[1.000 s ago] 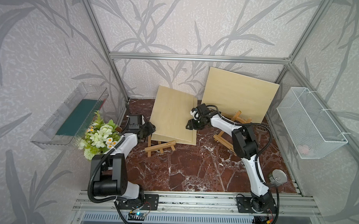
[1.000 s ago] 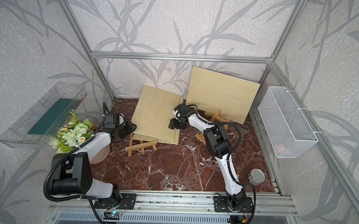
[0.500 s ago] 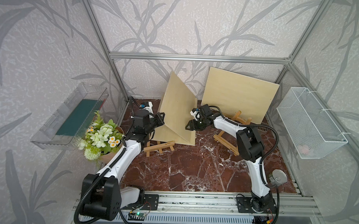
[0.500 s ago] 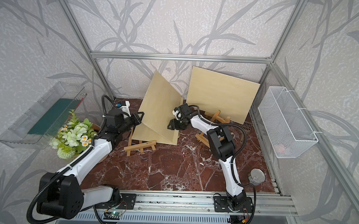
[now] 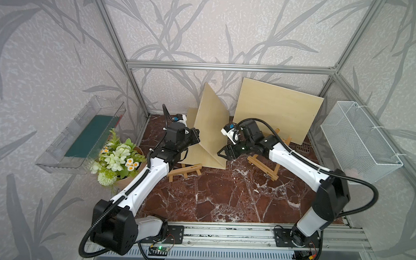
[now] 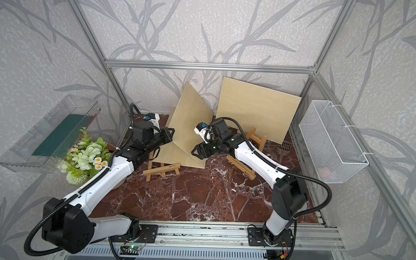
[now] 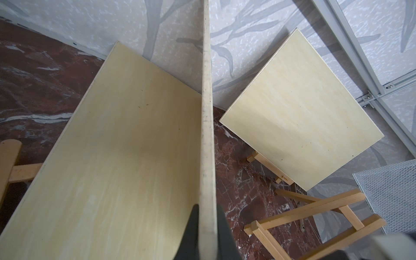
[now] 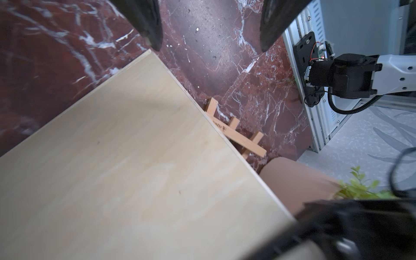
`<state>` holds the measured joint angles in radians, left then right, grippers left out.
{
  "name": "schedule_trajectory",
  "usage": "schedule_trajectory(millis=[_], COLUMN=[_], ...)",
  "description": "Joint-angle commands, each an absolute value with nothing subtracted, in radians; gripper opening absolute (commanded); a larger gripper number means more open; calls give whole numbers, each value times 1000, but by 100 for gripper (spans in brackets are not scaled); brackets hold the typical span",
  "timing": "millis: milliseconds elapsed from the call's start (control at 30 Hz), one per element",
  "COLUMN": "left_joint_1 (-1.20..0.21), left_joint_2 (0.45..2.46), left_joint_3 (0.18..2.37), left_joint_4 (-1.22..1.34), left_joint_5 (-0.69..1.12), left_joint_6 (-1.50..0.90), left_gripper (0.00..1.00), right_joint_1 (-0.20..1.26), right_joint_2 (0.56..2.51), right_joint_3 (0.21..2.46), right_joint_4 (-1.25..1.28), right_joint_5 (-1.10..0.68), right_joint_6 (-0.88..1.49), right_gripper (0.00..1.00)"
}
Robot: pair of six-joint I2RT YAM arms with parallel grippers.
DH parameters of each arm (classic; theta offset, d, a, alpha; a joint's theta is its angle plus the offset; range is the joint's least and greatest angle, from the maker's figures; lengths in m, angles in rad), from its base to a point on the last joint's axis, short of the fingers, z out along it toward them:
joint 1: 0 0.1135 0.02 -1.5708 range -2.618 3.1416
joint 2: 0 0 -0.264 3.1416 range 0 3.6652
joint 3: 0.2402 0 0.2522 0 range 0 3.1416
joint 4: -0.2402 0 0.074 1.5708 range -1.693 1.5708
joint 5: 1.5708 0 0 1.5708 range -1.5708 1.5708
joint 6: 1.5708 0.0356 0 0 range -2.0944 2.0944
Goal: Assemble the easel
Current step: Pick up the drawing board.
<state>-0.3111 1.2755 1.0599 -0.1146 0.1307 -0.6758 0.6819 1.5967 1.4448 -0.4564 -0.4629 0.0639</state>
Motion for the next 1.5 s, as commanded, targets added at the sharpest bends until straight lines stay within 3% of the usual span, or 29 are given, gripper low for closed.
schedule_trajectory(millis=[0, 300, 467, 733, 867, 1000, 1100, 1133, 1267, 1333, 1467], left_joint_1=[-330, -354, -364, -370, -371, -371, -369, -370, -368, -368, -366], left_joint_2=[1275, 1367, 1382, 1388, 1404, 1423, 1418, 1416, 1407, 1395, 1351], left_joint_3=[1205, 1504, 1586, 1636, 1667, 1672, 1624, 1609, 1579, 1559, 1458], left_joint_4=[-131, -476, -545, -597, -619, -591, -484, -452, -395, -361, -219], left_joint_5=[122, 106, 128, 151, 169, 198, 245, 255, 253, 240, 240], left_joint_6=[-813, -944, -966, -1005, -1000, -989, -988, -988, -960, -933, -873], left_gripper=[0, 0, 0, 0, 0, 0, 0, 2, 48, 64, 79], right_joint_1=[762, 864, 907, 980, 1002, 1002, 1002, 1001, 984, 960, 887], right_joint_2=[1545, 1611, 1701, 1868, 1885, 1863, 1831, 1819, 1764, 1724, 1631], right_joint_3=[1453, 1588, 1680, 1831, 1831, 1810, 1782, 1772, 1736, 1718, 1686], right_joint_4=[-500, -487, -494, -479, -437, -418, -402, -400, -414, -437, -484], right_joint_5=[-327, -54, 121, 419, 513, 496, 481, 478, 453, 428, 370], right_joint_6=[-84, -220, -318, -469, -500, -487, -484, -484, -458, -422, -341], right_gripper=[73, 78, 77, 67, 54, 21, 4, 1, 0, 0, 0])
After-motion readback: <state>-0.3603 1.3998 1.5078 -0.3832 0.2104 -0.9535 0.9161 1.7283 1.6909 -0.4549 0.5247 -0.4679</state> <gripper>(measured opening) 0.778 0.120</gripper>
